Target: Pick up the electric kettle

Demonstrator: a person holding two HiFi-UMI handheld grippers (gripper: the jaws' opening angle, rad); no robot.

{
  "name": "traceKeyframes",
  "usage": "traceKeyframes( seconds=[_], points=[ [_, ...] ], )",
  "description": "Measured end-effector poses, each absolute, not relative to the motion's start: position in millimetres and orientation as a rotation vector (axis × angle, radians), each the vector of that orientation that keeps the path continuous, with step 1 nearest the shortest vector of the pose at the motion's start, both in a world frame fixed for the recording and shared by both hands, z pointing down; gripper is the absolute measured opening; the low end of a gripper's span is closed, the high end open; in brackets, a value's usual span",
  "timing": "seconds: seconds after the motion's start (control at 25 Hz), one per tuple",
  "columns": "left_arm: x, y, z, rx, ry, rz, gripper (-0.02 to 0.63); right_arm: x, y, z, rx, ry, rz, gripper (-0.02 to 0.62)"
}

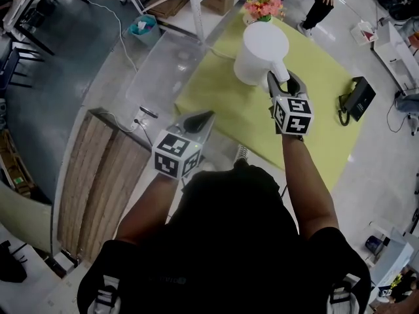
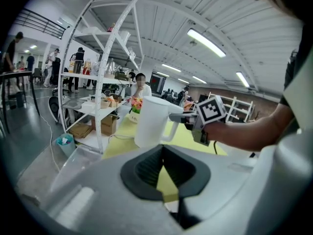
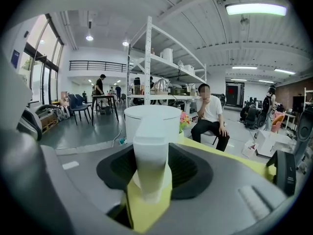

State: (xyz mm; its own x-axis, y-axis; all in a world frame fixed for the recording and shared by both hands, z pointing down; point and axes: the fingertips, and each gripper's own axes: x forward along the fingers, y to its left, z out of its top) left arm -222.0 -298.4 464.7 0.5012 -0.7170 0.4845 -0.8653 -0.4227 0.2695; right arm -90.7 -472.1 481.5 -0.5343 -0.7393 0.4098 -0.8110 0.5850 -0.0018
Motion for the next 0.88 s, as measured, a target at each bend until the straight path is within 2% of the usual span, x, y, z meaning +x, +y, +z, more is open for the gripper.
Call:
traceKeyframes(
  seconds=[0.2,0.88],
  points=[
    [-224,-301,465,2.248,-1.314,0.405,0.002,-99,-478,483,1.215,-2.472,0.264,0.144],
    [-221,-311,469,2.203,-1.344,0.387,0.002,-105,-487,504,1.103,-2.508,0.358,0.164]
  ],
)
